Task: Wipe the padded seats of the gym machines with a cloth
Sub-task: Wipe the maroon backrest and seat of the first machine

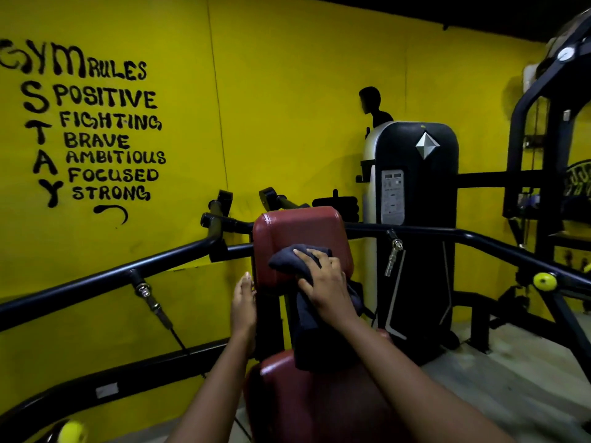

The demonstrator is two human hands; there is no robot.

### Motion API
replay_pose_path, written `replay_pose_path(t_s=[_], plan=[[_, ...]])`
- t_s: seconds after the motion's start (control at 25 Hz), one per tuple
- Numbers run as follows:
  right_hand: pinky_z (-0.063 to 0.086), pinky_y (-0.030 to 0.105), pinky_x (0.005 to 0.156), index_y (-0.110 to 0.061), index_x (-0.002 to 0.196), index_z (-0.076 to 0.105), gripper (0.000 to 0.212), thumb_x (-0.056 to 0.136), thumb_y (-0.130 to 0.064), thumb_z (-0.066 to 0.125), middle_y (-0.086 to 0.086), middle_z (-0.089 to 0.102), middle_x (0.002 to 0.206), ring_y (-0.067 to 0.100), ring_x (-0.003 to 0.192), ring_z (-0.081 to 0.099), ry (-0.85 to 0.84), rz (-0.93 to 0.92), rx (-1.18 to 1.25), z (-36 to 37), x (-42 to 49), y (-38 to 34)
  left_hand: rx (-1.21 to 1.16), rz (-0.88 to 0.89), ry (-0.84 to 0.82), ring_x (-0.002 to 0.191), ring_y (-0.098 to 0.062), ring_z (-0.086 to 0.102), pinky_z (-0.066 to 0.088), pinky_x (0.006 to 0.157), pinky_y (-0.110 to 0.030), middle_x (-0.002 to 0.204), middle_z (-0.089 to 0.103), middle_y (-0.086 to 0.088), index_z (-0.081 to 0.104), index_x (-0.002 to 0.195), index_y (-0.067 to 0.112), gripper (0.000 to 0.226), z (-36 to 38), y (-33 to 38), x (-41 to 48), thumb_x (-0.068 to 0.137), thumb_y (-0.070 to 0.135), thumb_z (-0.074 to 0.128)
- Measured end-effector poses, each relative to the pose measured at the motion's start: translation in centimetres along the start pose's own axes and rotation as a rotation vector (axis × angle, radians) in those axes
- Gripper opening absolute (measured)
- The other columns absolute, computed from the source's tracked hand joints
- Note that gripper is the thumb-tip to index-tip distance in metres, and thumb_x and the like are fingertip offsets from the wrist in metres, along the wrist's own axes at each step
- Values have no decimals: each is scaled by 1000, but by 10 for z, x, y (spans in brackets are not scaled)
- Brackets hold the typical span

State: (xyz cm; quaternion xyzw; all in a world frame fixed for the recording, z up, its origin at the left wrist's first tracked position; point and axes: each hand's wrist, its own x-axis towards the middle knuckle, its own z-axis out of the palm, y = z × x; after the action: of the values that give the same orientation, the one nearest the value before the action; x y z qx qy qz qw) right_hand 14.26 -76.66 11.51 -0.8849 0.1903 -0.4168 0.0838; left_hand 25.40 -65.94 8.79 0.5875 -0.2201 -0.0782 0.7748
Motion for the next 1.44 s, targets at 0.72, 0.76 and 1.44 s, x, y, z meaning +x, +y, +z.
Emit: replay_pose_path(t_s=[0.72, 0.76, 1.44], plan=[[29, 34, 97, -22, 140, 41, 70, 79, -53, 27, 7, 49, 134, 29, 118, 43, -548, 106, 236, -86, -377, 35, 99, -575, 162, 115, -23, 49, 33, 90, -29, 123, 49, -2, 44, 134, 5, 42, -65, -109, -435, 101, 30, 35], [29, 34, 98, -22, 140, 40, 65, 82, -50, 31, 7, 48, 134, 30, 118, 43, -585, 110, 208, -88, -399, 40, 90, -619, 179, 118, -24, 49, 33, 93, -30, 130, 50, -6, 44, 134, 5, 41, -72, -126, -454, 101, 28, 35], [28, 48, 106, -32, 144, 31, 52, 93, -44, 32, -3, 28, 153, 26, 135, 30, -1303, -534, 196, -4, -572, 147, -200, -1131, 875, 102, -29, 61, 47, 98, -44, 116, 64, -13, 64, 101, 16, 62, 14, -348, -612, 80, 70, 40]])
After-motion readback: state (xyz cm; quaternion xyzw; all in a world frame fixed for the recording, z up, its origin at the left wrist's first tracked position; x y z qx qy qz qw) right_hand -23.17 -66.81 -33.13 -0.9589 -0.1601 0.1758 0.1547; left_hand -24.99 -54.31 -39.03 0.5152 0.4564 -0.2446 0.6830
